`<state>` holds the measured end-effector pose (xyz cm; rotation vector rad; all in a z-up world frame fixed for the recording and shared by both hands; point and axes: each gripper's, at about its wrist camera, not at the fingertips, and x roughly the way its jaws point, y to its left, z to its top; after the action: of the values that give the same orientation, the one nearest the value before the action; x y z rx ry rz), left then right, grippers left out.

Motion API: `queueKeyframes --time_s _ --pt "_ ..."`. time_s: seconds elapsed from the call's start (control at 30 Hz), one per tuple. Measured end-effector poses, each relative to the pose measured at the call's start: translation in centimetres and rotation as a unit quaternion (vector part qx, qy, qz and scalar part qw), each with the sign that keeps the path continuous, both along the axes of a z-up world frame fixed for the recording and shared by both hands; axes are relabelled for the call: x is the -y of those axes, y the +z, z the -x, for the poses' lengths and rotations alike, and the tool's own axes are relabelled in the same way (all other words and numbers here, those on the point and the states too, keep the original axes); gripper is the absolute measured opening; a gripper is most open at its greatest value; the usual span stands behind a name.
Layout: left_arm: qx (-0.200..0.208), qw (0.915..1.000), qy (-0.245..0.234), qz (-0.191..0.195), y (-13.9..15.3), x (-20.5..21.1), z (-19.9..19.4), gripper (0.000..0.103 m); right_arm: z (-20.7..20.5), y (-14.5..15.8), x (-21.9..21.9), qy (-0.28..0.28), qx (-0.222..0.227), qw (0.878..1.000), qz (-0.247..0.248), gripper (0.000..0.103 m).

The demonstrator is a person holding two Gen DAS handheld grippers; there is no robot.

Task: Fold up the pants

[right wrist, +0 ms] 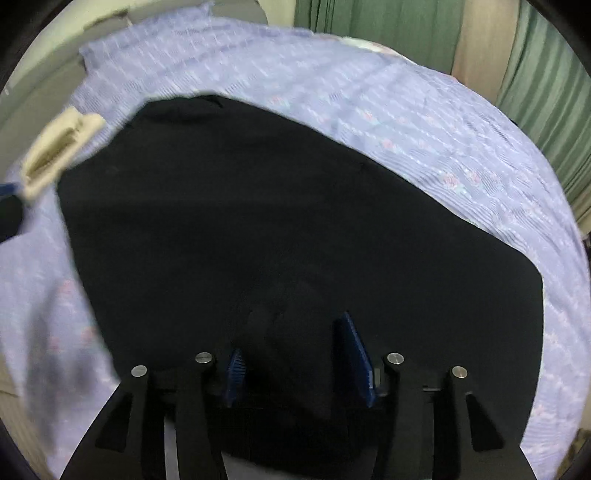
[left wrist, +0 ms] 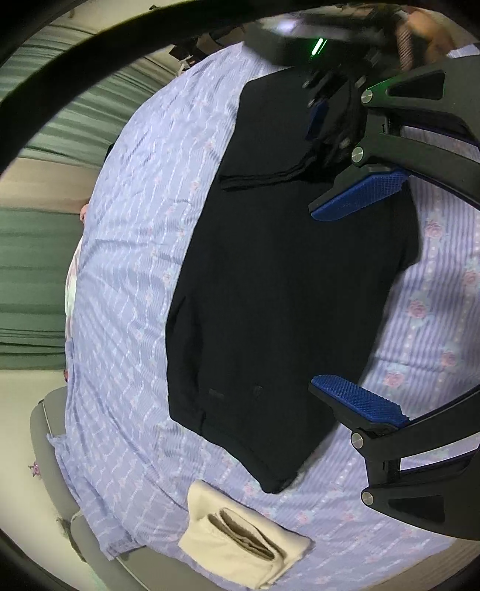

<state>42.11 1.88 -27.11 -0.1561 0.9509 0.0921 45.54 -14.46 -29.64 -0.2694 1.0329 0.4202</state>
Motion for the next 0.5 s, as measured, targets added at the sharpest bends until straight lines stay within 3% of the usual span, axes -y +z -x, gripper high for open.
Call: queueKeyframes --time_s 0.1,0.27,0.4,0.5 --pt "0.002 0.9994 -0.016 0.031 0.1 -0.2 -0.9 0.086 2.3 2.5 1.8 -0.020 0.015 0.999 -0.037 0.058" --pt "0.012 0.9976 -0.025 0.063 0.0 -1.1 -1.3 0.086 4.9 6.0 6.3 -0.120 0.039 0.990 -0.064 0.065" --pt "0.010 0.9959 -0.014 0.089 0.3 -1.9 -1.1 0.086 5.2 7.3 7.9 -0.172 0.056 0.982 -0.051 0.067" --pt "0.014 0.9913 -0.044 0.124 0.0 -1.5 -1.8 0.085 5.2 7.0 8.8 -0.207 0.052 0.975 -0.064 0.067"
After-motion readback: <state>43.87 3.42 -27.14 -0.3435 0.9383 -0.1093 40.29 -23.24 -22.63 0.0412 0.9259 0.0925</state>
